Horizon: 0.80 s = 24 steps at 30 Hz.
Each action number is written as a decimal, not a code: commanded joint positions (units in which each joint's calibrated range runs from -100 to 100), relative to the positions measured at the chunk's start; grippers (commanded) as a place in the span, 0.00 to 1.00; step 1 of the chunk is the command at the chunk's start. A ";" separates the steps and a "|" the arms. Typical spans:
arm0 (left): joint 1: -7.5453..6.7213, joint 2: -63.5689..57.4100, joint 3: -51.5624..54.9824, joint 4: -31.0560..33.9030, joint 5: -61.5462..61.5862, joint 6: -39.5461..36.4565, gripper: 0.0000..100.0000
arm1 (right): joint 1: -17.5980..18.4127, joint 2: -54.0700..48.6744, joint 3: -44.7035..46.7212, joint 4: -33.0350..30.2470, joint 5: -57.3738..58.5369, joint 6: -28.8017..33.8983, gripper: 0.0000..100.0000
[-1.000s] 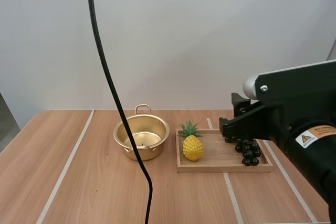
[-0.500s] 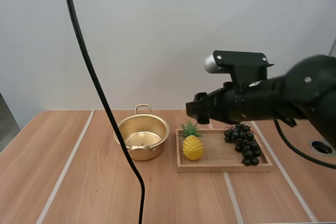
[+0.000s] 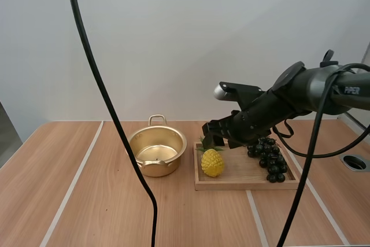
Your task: Open the pot, put the pineapple inside, and close it
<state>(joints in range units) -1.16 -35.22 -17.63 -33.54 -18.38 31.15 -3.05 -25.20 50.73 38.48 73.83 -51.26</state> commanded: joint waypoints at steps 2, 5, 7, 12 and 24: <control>0.01 -0.44 -0.44 0.35 -0.51 -0.25 0.00 | -0.13 3.43 -0.39 0.40 -1.15 -2.96 1.00; 0.01 -0.44 -0.44 0.35 -0.51 -0.25 0.00 | -0.13 5.78 -0.39 1.88 -1.32 -4.91 1.00; 0.01 -0.44 -0.44 0.35 -0.51 -0.25 0.00 | -0.13 7.24 -0.39 3.22 -2.07 -5.40 1.00; 0.01 -0.44 -0.44 0.35 -0.51 -0.25 0.00 | -0.13 10.17 -0.45 4.36 -6.96 -7.40 1.00; 0.01 -0.44 -0.44 0.35 -0.34 -0.25 0.00 | 2.07 16.32 -0.90 7.18 -11.36 -12.94 1.00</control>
<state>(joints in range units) -1.16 -35.22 -17.63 -33.54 -18.38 31.15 -1.63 -9.41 50.55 44.88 62.72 -62.96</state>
